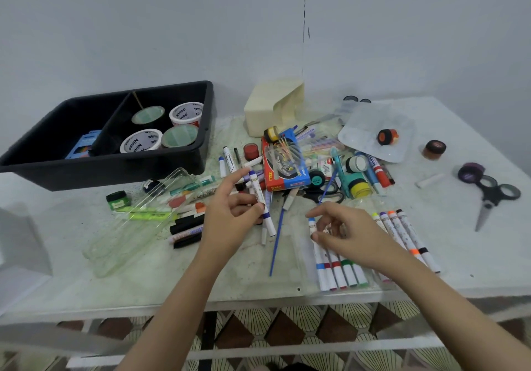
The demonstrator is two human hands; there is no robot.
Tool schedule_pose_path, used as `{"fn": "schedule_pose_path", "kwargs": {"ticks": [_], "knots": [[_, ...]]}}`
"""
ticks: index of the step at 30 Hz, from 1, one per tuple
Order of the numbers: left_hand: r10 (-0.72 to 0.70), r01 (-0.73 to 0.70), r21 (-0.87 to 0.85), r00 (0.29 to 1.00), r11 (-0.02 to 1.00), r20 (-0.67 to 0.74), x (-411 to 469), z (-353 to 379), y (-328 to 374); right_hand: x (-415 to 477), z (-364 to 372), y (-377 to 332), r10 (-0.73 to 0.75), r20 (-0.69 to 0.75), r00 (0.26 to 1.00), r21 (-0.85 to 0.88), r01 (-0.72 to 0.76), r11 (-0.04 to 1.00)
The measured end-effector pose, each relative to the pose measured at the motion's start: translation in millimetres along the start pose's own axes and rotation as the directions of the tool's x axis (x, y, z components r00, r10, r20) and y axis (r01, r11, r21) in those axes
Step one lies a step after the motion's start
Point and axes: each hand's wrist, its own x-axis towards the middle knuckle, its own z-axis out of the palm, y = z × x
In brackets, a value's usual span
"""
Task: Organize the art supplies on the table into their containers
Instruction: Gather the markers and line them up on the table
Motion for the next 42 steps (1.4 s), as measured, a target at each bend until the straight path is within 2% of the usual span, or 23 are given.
{"fn": "schedule_pose_path", "kwargs": {"ticks": [4,10,12,18,26,33,42], "knots": [[-0.012,0.012,0.013,1.0,1.0,-0.008,-1,0,0,-1,1,2,-0.037,0.105,0.994,-0.298,0.067,0.952],[-0.005,0.005,0.031,1.0,1.0,0.001,-3,0,1,-9,-2,-1,-0.088,0.202,0.975,-0.397,0.164,0.903],[-0.006,0.006,0.03,1.0,1.0,0.007,-3,0,1,-11,-4,-1,-0.065,0.26,0.963,-0.442,0.178,0.879],[-0.013,0.011,0.038,1.0,0.999,0.028,-3,4,-1,-14,-5,0,-0.006,0.335,0.942,-0.5,0.183,0.846],[-0.036,0.036,-0.002,0.996,0.999,0.087,-8,16,-1,-17,-5,-6,0.006,0.335,0.942,-0.546,0.189,0.816],[-0.147,0.12,0.134,0.967,0.984,0.21,-21,26,-4,-16,-7,-2,0.028,0.316,0.948,-0.52,0.149,0.841],[-0.198,0.135,0.238,0.943,0.962,0.267,-34,32,-12,-19,-7,6,0.002,0.331,0.944,-0.497,0.173,0.85]]}}
